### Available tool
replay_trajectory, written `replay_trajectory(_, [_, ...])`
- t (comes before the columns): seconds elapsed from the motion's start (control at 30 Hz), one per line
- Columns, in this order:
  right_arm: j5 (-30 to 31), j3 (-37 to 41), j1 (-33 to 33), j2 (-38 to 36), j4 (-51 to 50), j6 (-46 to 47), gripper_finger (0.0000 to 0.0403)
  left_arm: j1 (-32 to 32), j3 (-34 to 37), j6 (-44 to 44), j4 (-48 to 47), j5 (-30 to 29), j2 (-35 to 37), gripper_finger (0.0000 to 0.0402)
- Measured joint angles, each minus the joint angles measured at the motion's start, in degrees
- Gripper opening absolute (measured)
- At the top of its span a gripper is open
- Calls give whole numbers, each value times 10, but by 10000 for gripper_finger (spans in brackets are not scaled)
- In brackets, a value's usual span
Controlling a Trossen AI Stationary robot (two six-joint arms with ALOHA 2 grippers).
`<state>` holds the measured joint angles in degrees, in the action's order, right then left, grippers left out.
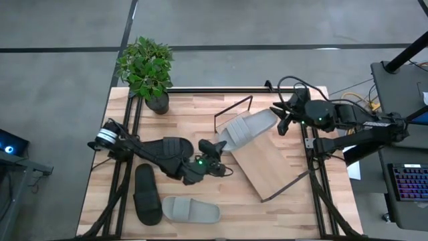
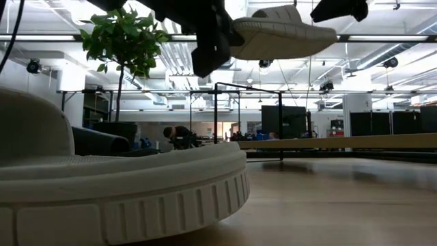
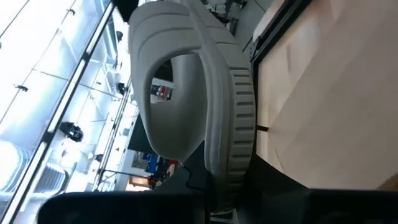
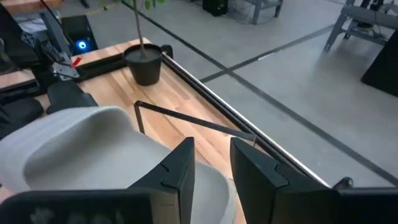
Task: Pick and place slides into the shelf
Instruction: Put the top gray slide on the shelf
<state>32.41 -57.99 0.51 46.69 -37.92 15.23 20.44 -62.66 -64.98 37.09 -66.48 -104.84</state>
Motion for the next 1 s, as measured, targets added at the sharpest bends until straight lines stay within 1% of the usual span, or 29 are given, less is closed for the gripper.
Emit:
replay_trajectory(0.17, [0,60,1,-47,77,-3,93,0,1,0,0,-2,-10,16])
replay_trajectory(0.27, [-16,103,9,-76,155,-20,93,0,4,4,0,-4,-10,16])
replay_trajectory(0.4, [-74,167,23,-106,289,-61,93,0,6,16,-2,-4,-10,16])
replay_trajectory(0.47, [-107,194,31,-115,339,-79,93,-1,10,16,-5,-5,-10,16])
replay_trajectory(0.53, [-124,215,39,-117,381,-94,92,-1,14,16,-6,-5,-10,16])
replay_trajectory(0.67, [-134,242,54,-113,415,-113,86,-2,25,19,-6,-4,-10,15])
replay_trajectory(0.77, [-135,259,69,-112,438,-125,81,-4,33,41,-5,-2,-10,15])
replay_trajectory(1.0, [-135,274,83,-107,448,-135,75,-6,40,46,-5,-1,-10,15])
